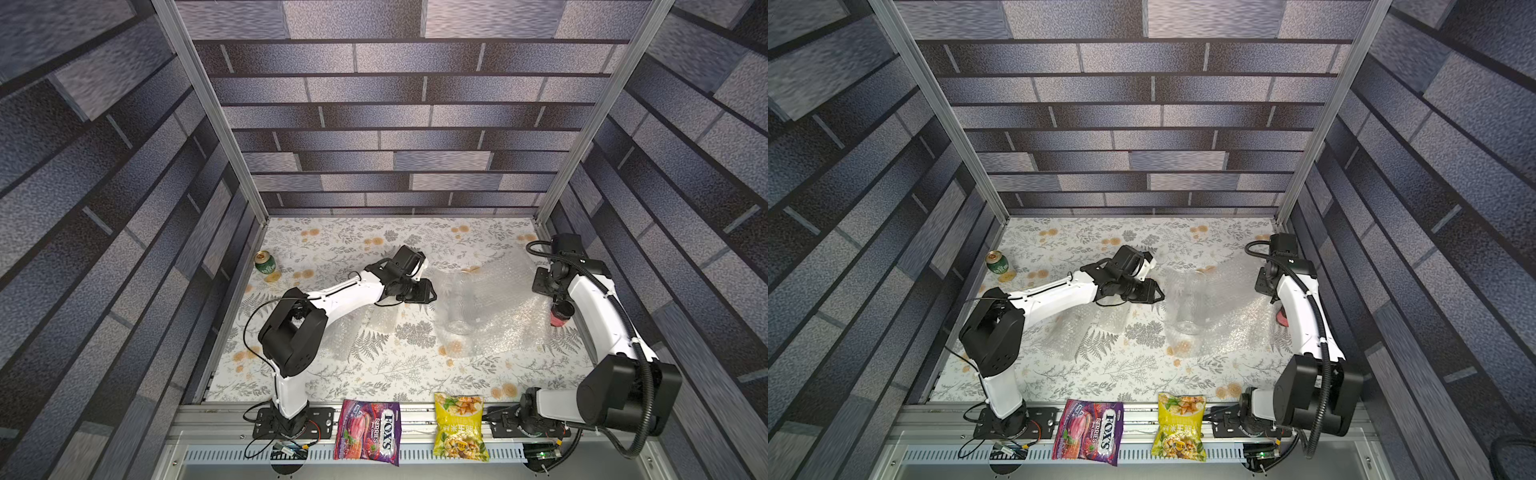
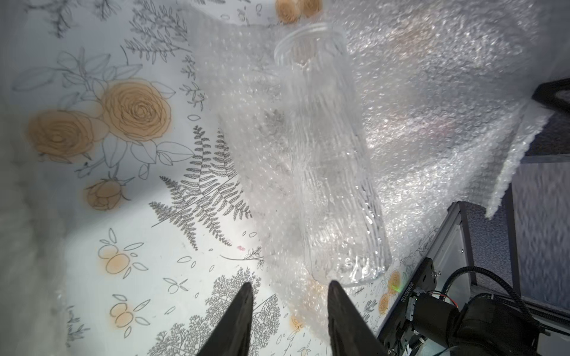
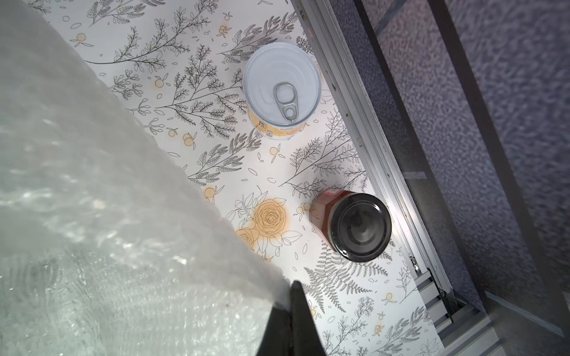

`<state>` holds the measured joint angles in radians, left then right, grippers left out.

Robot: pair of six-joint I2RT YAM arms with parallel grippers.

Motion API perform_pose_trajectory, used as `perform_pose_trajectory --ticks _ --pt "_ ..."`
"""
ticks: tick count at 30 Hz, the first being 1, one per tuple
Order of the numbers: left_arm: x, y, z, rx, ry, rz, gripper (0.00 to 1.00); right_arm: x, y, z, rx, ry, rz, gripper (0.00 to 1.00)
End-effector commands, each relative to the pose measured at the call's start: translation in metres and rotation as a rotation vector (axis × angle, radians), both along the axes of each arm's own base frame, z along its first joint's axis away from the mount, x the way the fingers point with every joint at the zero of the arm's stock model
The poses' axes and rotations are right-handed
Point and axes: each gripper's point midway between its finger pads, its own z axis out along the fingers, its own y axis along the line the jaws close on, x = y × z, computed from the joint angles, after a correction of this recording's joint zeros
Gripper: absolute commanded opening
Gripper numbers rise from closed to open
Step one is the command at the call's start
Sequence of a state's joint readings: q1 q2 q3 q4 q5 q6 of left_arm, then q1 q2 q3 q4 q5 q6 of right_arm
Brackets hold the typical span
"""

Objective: Unwrap the vase from the bubble wrap
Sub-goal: Unwrap the bubble wrap at the center of the board.

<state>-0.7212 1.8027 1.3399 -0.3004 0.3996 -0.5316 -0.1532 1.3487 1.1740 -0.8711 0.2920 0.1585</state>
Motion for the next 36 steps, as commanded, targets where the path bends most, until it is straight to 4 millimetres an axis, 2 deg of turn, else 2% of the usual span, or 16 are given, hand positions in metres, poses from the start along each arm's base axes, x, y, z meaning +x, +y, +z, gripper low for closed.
perform_pose_trajectory --ticks 1,3,5,8,10,13,16,21,23,24,26,27,31,36 --pt "0.008 0.017 0.015 0.025 -0.072 0.020 0.44 -0.001 -0.001 0.017 0.003 -0.023 -0.007 0.17" --pt "0.010 0.023 0.017 0.036 -0.082 0.033 0.44 -0.001 0.002 0.024 0.017 -0.047 -0.002 0.35" --pt "0.010 0.026 0.020 0.042 -0.094 0.043 0.46 0.000 0.005 0.035 0.032 -0.080 0.004 0.48" --pt "0.013 0.034 0.024 0.058 -0.115 0.064 0.56 0.000 0.016 0.049 0.087 -0.131 0.025 0.54" --pt "0.015 0.039 0.027 0.064 -0.131 0.082 0.65 0.003 0.031 0.054 0.164 -0.163 0.056 0.56" --pt "0.018 0.047 0.034 0.063 -0.148 0.104 0.72 0.006 0.056 0.055 0.315 -0.193 0.079 0.57" --pt "0.022 0.057 0.041 0.056 -0.156 0.130 0.81 0.008 0.087 0.047 0.435 -0.193 0.128 0.60" --pt "0.024 0.073 0.053 0.022 -0.175 0.161 0.82 0.015 0.129 0.022 0.488 -0.138 0.202 0.62" --pt "0.024 0.081 0.059 0.024 -0.193 0.174 0.78 0.020 0.142 0.012 0.510 -0.112 0.215 0.63" --pt "0.024 0.086 0.060 0.033 -0.200 0.182 0.74 0.022 0.147 0.008 0.516 -0.100 0.221 0.64" --pt "0.025 0.098 0.064 0.058 -0.218 0.216 0.56 0.028 0.160 0.001 0.533 -0.088 0.239 0.67" --pt "0.025 0.105 0.065 0.065 -0.223 0.230 0.55 0.030 0.168 -0.001 0.539 -0.085 0.253 0.68" --pt "0.026 0.127 0.070 0.068 -0.230 0.276 0.63 0.041 0.187 -0.014 0.534 -0.053 0.274 0.70" --pt "0.024 0.145 0.070 0.058 -0.225 0.313 0.67 0.054 0.198 -0.036 0.494 0.004 0.269 0.76"
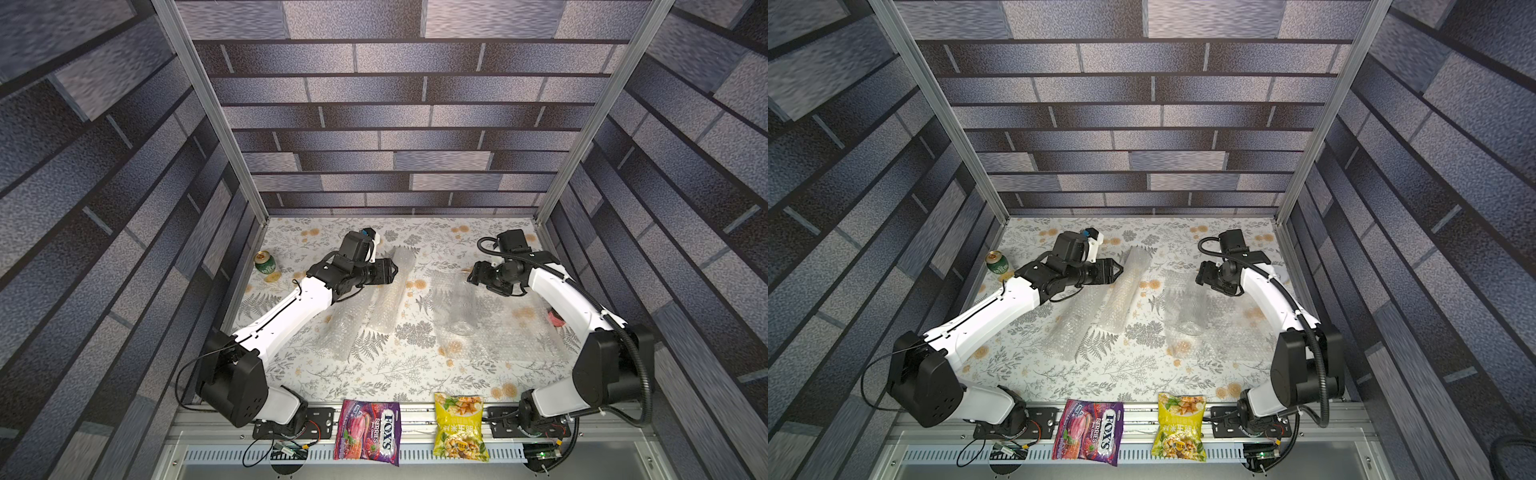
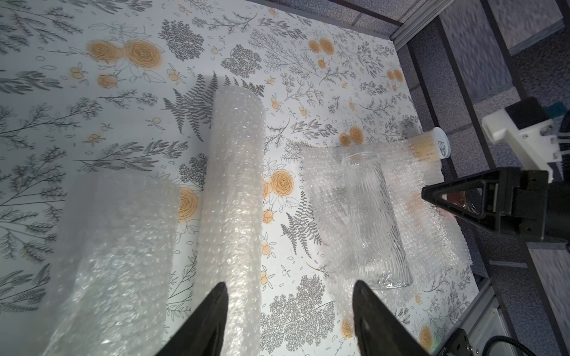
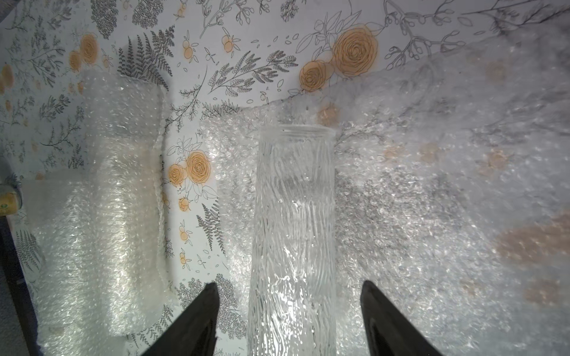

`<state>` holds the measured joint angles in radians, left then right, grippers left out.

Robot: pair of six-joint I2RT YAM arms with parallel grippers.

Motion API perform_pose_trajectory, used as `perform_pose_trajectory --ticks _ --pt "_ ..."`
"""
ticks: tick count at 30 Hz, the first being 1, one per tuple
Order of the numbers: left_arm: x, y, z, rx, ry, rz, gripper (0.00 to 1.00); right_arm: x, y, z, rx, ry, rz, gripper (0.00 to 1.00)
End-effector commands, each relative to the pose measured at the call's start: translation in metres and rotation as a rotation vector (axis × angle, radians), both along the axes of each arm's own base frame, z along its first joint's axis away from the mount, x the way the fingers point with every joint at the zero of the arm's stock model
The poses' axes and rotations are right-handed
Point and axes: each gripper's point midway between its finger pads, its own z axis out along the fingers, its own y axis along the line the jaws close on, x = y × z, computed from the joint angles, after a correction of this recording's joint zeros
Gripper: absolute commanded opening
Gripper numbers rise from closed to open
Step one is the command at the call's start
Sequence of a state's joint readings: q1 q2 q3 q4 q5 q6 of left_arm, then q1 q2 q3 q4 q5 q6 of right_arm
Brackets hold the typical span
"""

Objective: Unwrap the vase from the bubble wrap
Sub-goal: Unwrap the bubble wrap at the center of the board.

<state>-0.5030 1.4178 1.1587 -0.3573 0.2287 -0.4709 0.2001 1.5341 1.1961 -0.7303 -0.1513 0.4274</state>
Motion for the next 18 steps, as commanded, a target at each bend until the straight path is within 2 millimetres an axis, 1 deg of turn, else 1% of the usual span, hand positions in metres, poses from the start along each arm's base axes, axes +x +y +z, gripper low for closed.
perform_pose_trajectory --ticks 1,3,8,12,18 --pt "-0.006 0.015 -0.005 0.019 0.011 0.020 0.68 0.018 0.005 -0.001 -0.035 -0.020 -0.019 0.76" --pt "-0.006 0.019 -0.006 0.015 0.016 0.029 0.69 0.022 0.003 -0.008 -0.077 -0.006 -0.026 0.80" --pt "-0.007 0.026 -0.007 0.006 0.015 0.040 0.69 0.032 -0.003 -0.025 -0.134 0.029 -0.049 0.81" --pt "-0.005 0.029 -0.006 -0.003 0.017 0.046 0.69 0.041 -0.001 -0.035 -0.147 0.049 -0.047 0.83" --pt "-0.003 0.033 -0.007 -0.011 0.015 0.055 0.69 0.052 0.009 -0.045 -0.144 0.080 -0.021 0.83"
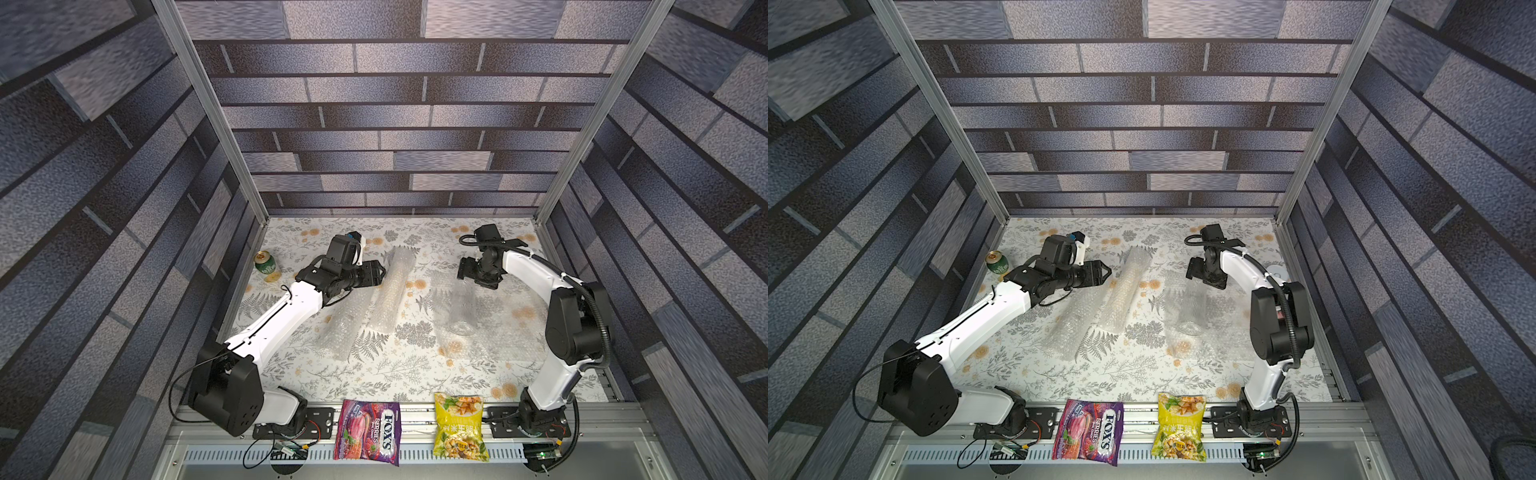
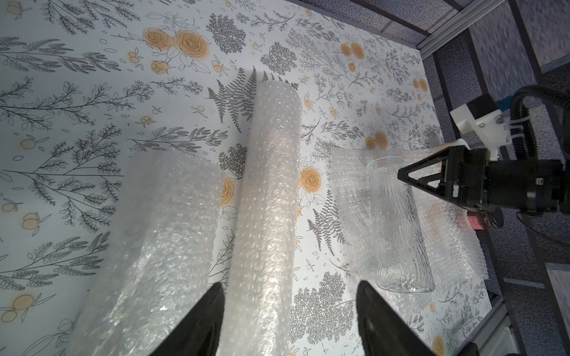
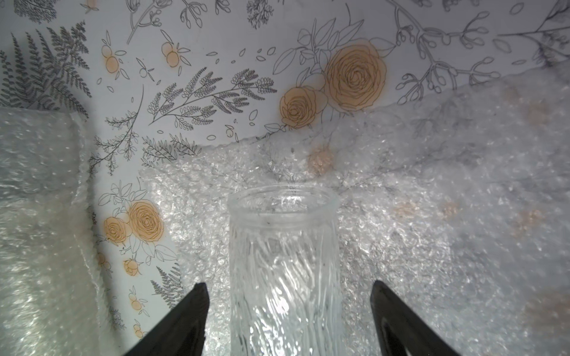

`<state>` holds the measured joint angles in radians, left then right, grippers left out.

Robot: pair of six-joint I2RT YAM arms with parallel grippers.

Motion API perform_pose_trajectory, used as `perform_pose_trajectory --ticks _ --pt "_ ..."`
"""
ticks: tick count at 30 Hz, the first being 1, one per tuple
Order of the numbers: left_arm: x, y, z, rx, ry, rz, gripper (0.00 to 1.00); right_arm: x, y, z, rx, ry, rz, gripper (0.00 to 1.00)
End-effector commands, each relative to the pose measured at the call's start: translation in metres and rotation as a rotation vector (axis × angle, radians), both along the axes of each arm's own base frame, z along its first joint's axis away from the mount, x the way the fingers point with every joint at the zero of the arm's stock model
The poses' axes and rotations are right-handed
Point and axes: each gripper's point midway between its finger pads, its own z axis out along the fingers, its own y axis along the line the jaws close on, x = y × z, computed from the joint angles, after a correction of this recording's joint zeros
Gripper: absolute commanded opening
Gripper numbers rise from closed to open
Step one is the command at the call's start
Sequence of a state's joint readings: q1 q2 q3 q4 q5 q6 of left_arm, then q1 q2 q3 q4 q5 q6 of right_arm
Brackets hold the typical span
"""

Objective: Unwrap the vase from the bubble wrap
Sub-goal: Unwrap the bubble wrap at the center of the board, then pick up the vase from the bubble wrap.

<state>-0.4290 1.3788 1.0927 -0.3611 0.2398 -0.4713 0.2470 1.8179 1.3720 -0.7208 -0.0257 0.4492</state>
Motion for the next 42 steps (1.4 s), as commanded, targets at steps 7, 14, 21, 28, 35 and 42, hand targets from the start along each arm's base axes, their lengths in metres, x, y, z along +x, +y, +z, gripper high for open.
perform_pose_trajectory --ticks 7,14,21,28,35,42 --pt "-0.002 0.007 0.002 -0.031 -0.005 -0.001 0.69 0.009 0.004 -0.014 -0.048 0.050 0.011 0.83" --pt "0.002 0.006 -0.005 -0.036 0.007 -0.004 0.70 0.004 0.005 -0.029 -0.086 0.090 0.030 0.83" --pt "0.005 0.002 -0.010 -0.048 0.019 -0.012 0.70 0.004 0.006 -0.040 -0.101 0.117 0.043 0.83" --pt "0.005 0.002 -0.013 -0.045 0.025 -0.015 0.70 0.007 0.007 -0.044 -0.111 0.125 0.051 0.82" --pt "0.005 -0.001 -0.015 -0.050 0.033 -0.020 0.71 0.009 0.008 -0.041 -0.106 0.119 0.066 0.75" --pt "0.003 -0.002 -0.015 -0.049 0.031 -0.026 0.71 0.003 0.007 -0.029 -0.097 0.089 0.072 0.59"
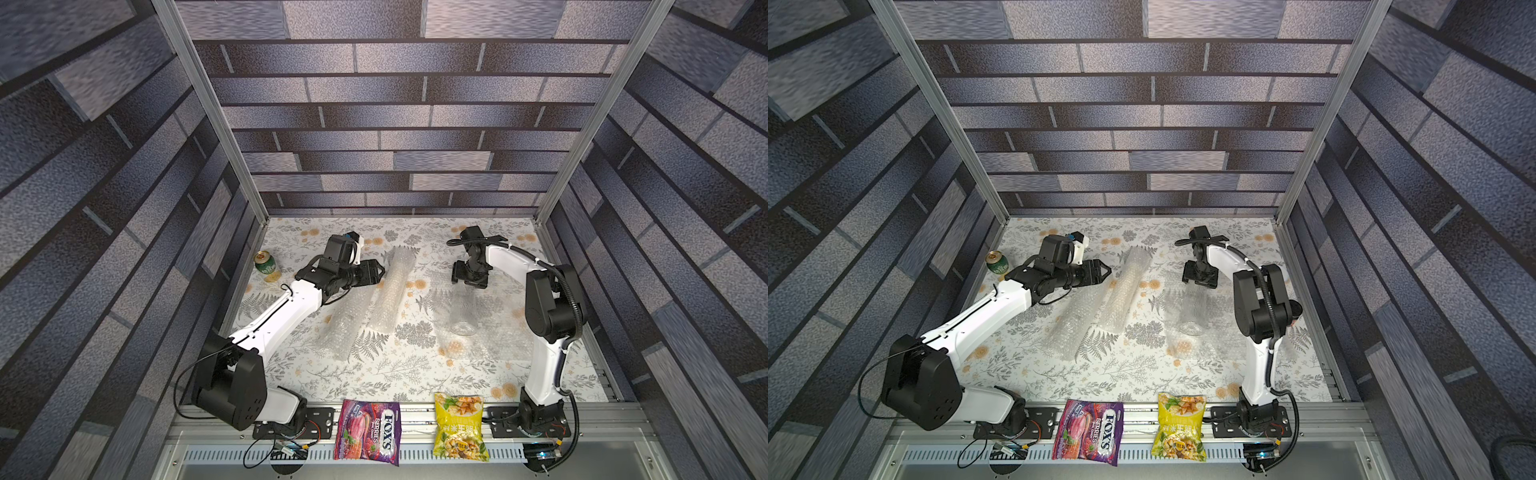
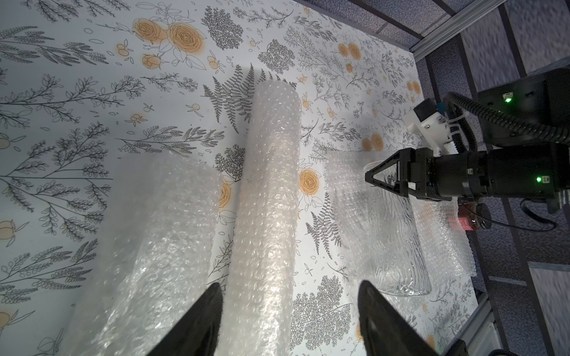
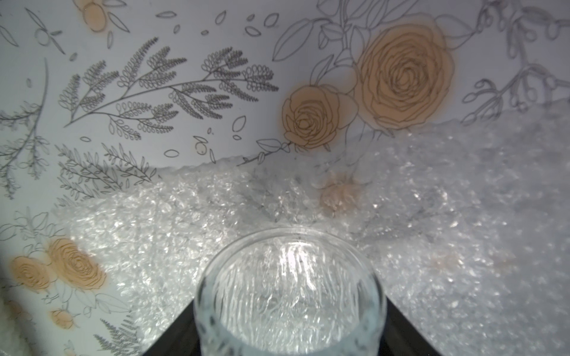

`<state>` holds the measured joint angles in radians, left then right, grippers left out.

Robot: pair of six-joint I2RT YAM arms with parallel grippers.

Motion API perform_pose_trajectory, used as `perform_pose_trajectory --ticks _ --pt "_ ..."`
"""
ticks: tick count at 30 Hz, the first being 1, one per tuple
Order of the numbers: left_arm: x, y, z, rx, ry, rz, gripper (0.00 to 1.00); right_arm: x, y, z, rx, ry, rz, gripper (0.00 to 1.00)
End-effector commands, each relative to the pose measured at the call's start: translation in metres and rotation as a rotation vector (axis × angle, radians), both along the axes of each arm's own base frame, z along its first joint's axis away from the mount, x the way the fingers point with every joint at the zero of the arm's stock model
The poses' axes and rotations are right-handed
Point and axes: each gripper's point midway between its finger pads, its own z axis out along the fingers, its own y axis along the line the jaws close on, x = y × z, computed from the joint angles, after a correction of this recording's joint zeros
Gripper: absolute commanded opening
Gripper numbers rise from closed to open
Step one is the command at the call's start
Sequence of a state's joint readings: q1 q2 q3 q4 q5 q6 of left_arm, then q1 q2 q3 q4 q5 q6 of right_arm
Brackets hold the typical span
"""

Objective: Unwrap the vase from the bubble wrap
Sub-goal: Pick up the vase from the bubble wrap.

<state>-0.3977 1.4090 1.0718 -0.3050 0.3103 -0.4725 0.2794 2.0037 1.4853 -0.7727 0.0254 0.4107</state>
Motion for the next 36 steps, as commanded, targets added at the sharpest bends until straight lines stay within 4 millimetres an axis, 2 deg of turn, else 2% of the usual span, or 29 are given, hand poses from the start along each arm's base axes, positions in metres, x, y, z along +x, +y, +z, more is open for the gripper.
perform_pose_trajectory --ticks 1,4,10,18,28,36 --pt "-0.004 -0.002 -0.006 -0.004 0.015 -0.009 0.71 -0.009 -0.001 0.016 -0.005 -0.018 0.017 0.56" --pt "-0.006 -0.004 -0.005 -0.002 0.013 -0.017 0.71 -0.013 -0.003 0.023 -0.004 -0.034 0.020 0.48" --pt "-0.010 -0.010 -0.003 0.004 0.009 -0.035 0.71 -0.025 -0.006 0.040 0.006 -0.077 0.018 0.41" --pt "-0.014 -0.021 -0.001 0.009 0.009 -0.065 0.71 -0.044 -0.010 0.067 0.031 -0.147 0.015 0.39" --pt "-0.016 -0.033 0.003 0.007 0.006 -0.093 0.71 -0.062 -0.011 0.112 0.054 -0.250 0.040 0.30" --pt "-0.017 -0.040 0.003 0.008 0.009 -0.109 0.71 -0.065 -0.009 0.136 0.067 -0.326 0.051 0.25"
